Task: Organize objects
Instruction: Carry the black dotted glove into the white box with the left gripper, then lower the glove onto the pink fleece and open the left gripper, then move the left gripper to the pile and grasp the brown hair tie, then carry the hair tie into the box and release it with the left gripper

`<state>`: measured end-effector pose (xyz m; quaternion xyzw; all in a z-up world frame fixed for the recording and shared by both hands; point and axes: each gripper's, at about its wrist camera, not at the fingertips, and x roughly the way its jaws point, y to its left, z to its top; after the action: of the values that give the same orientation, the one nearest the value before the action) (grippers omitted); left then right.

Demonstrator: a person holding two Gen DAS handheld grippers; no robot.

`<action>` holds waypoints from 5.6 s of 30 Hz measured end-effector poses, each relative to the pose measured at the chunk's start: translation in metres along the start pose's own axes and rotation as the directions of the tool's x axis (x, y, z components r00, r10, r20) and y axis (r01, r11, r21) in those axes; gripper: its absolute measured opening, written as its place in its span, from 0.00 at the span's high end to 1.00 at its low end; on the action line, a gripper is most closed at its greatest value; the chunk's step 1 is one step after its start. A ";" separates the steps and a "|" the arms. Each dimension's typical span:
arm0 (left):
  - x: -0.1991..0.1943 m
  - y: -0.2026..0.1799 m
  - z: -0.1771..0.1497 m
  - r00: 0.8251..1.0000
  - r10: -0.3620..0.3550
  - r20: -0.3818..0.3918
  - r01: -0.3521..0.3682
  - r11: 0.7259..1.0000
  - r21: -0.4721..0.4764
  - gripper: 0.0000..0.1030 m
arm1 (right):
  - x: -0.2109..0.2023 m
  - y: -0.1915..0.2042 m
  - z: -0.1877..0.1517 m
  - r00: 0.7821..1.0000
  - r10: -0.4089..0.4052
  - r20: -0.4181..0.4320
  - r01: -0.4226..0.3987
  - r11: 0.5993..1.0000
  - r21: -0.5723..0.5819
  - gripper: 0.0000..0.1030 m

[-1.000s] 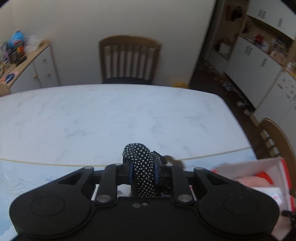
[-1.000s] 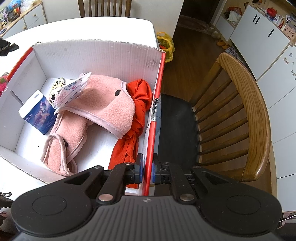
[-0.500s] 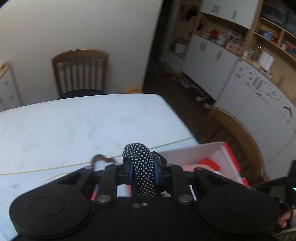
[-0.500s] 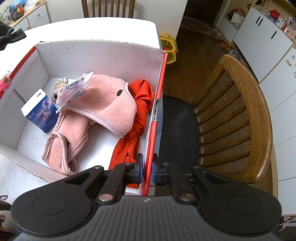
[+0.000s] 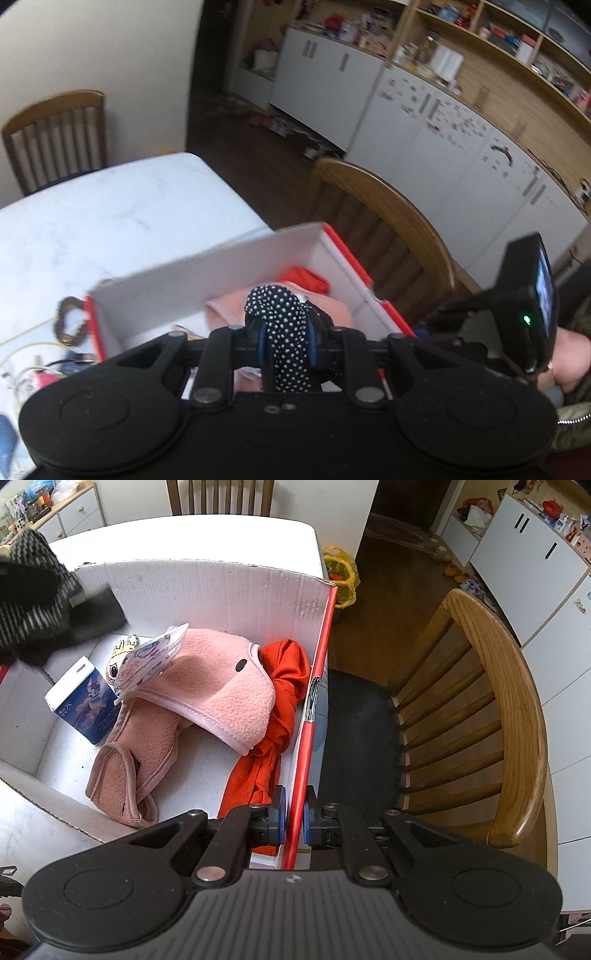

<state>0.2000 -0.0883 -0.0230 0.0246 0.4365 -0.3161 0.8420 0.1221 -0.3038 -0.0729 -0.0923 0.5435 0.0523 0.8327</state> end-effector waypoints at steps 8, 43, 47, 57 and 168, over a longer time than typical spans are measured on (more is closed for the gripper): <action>0.030 -0.027 -0.015 0.996 -0.037 -0.080 0.044 0.996 0.083 0.82 | 0.000 -0.001 -0.001 1.000 0.003 0.001 -0.003 1.000 0.000 0.92; 0.115 -0.028 -0.044 0.955 0.016 -0.297 0.030 0.988 0.151 0.75 | -0.001 -0.001 -0.001 1.000 0.004 0.001 -0.004 1.000 0.002 0.92; 0.107 -0.028 -0.043 0.959 -0.008 -0.284 0.047 0.990 0.132 0.69 | -0.001 -0.001 -0.001 1.000 0.004 0.001 -0.004 1.000 0.002 0.92; 0.071 -0.021 -0.040 0.974 -0.059 -0.217 0.082 0.992 0.099 0.44 | -0.001 -0.001 -0.001 1.000 0.004 0.001 -0.004 1.000 0.002 0.92; -0.057 0.154 0.006 0.944 0.324 0.065 -0.293 0.912 -0.287 0.95 | 0.010 0.003 0.000 0.999 -0.010 -0.036 0.010 1.000 0.006 0.91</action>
<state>0.2653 0.0624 -0.0126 -0.0408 0.4188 -0.1166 0.8996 0.1253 -0.3007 -0.0819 -0.0932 0.5583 0.0448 0.8232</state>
